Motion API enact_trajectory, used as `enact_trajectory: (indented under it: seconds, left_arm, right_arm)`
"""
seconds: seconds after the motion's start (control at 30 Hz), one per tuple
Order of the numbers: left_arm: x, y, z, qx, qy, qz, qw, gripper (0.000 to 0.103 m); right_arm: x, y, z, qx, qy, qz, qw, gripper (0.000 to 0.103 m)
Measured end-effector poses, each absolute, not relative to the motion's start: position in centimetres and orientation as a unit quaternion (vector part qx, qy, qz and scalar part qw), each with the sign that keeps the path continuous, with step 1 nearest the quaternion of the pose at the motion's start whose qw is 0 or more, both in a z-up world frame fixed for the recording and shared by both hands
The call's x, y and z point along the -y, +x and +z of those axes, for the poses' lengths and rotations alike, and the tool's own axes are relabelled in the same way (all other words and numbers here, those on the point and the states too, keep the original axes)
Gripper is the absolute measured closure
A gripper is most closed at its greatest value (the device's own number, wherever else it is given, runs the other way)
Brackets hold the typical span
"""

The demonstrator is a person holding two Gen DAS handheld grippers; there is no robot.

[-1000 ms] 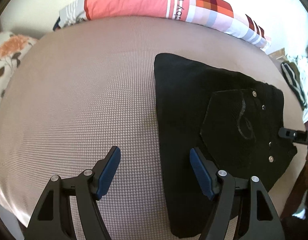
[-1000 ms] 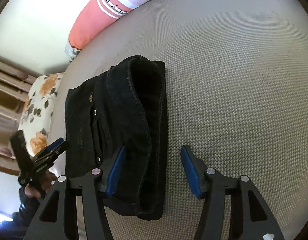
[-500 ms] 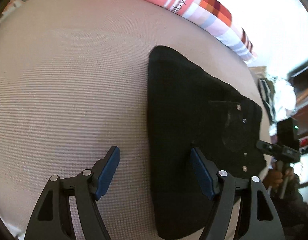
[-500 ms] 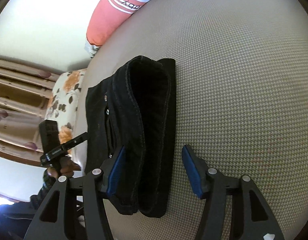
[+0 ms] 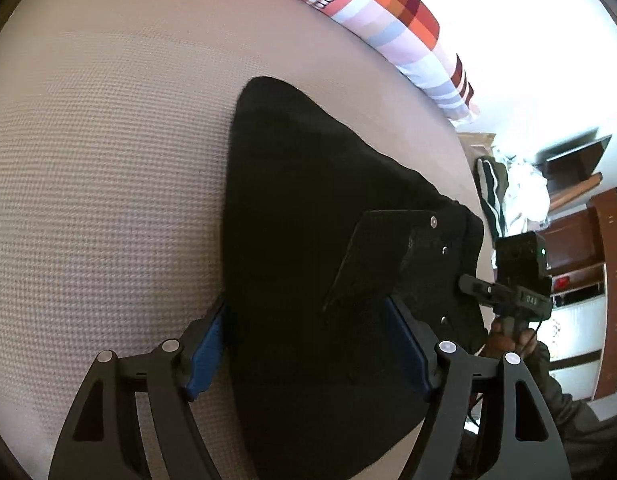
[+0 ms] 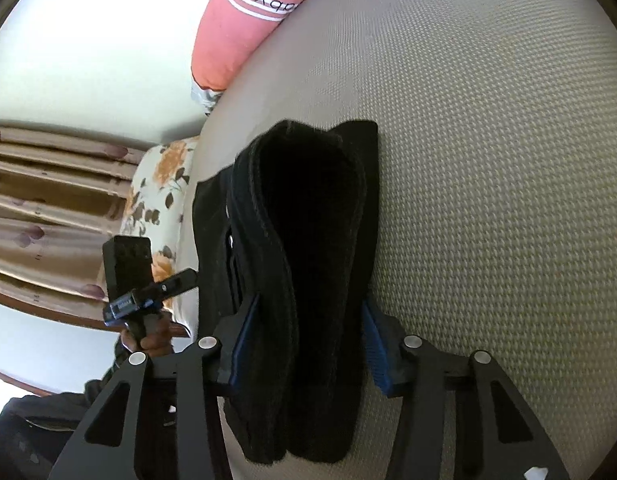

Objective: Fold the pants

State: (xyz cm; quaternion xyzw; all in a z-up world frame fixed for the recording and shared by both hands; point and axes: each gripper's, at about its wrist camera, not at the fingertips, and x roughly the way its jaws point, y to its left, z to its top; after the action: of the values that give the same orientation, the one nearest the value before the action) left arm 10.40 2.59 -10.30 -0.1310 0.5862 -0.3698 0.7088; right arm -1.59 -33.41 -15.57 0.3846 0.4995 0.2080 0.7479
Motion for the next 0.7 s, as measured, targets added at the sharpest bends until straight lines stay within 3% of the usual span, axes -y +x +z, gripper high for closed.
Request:
enact_trajectory:
  seconds: [0.13,0.47,0.7]
  left_arm:
    - [-2.5,10.5,-10.3,-0.582,-0.140,-0.374,0.708,0.029]
    - [-2.3,9.5,-9.4,-0.553,-0.105,-0.343,0.752,0.076]
    - [-2.5,9.2,-7.6,-0.532,-0.104,-0.352,0.763,0.086]
  right_arm:
    - [33.1,-0.8,-16.1,-0.490,0.399,0.211,0.746,0.064]
    - [30.7,-1.5,-14.0,-0.479,0.371,0.161,0.779,0.076]
    - [29.0,-1.4,-11.5,-0.467,0.366,0.148,0.791,0.081]
